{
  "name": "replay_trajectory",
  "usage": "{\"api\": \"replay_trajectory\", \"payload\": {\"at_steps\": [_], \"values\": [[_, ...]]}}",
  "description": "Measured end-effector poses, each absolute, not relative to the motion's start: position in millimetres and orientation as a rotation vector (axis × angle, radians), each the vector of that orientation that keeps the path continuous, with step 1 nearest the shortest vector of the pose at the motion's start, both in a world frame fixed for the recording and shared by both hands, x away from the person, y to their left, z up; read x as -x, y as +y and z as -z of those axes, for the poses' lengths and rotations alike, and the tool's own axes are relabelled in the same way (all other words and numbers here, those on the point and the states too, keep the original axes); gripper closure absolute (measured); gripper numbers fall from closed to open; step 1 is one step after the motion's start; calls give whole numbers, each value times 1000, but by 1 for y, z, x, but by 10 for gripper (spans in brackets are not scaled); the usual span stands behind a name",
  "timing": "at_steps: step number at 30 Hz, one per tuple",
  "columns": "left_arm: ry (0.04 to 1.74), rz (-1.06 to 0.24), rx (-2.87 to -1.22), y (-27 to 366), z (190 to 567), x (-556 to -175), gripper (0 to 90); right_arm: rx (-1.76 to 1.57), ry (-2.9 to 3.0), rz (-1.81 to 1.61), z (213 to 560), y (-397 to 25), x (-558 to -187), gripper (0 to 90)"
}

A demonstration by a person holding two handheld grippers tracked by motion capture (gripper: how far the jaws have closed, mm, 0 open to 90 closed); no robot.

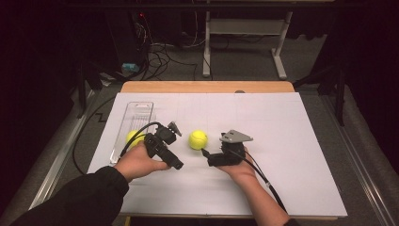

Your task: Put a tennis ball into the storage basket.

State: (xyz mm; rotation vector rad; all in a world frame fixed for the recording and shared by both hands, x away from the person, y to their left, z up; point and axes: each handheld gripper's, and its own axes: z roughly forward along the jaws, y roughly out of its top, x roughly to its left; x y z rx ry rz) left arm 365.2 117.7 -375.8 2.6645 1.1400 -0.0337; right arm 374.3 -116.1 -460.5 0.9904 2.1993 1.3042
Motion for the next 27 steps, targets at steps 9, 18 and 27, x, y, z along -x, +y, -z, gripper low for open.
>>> {"api": "replay_trajectory", "payload": {"at_steps": [9,18,27], "values": [[1127,50,-2676,116,376,-366,5,-1037,2306,-1217,470,-77,-404,138],[1122,53,-2675,116,376,-365,5,-1003,2341,-1156,469,-70,-402,275],[1116,54,-2679,114,376,-363,5,-930,2303,-1226,456,-91,-371,276]]}}
